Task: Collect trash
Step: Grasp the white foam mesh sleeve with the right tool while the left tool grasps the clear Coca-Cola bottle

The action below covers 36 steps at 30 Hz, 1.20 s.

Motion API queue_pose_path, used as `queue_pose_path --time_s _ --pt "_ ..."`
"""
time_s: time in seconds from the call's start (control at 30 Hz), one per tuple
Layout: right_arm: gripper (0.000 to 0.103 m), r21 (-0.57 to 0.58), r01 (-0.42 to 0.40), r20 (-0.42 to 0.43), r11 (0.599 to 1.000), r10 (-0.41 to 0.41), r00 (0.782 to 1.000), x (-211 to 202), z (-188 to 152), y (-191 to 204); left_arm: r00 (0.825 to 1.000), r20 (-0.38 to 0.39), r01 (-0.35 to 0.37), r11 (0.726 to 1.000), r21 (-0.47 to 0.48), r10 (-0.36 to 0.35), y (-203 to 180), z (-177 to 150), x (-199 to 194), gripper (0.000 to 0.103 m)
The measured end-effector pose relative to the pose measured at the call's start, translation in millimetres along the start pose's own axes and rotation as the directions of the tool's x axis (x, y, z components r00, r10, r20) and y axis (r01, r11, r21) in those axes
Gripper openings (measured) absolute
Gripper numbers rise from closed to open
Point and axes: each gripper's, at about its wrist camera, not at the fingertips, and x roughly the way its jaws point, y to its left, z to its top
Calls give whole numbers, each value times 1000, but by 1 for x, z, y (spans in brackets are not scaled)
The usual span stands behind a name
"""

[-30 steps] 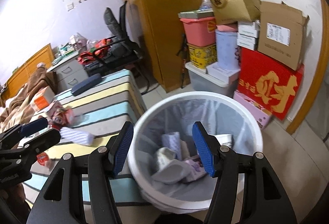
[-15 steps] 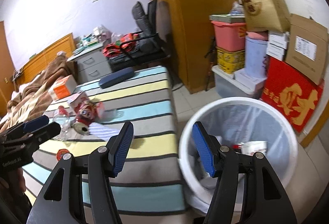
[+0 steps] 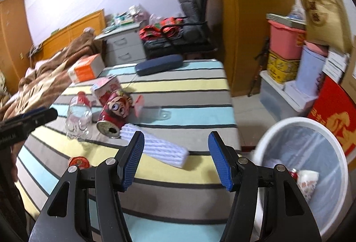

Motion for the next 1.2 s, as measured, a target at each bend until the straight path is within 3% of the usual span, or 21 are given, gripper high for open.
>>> queue_pose_path --time_s 0.2,0.33,0.57,0.9,1.2 --pt "61 -67 -34 -68 997 30 997 24 4 12 999 -38 7 998 -70 -10 25 1 16 75" --pt "61 -108 -65 -110 992 53 992 38 5 15 998 -63 -29 995 -97 23 36 6 30 75" --pt "61 -136 -100 -170 986 76 983 55 5 17 994 -105 -8 987 -158 -9 47 18 58 75" --pt "61 -157 -168 -213 973 133 968 63 3 22 984 -175 3 991 -137 -27 39 16 85 76" --pt "61 -186 -157 -226 970 113 968 67 1 26 978 -205 12 995 -103 -33 34 17 90 77"
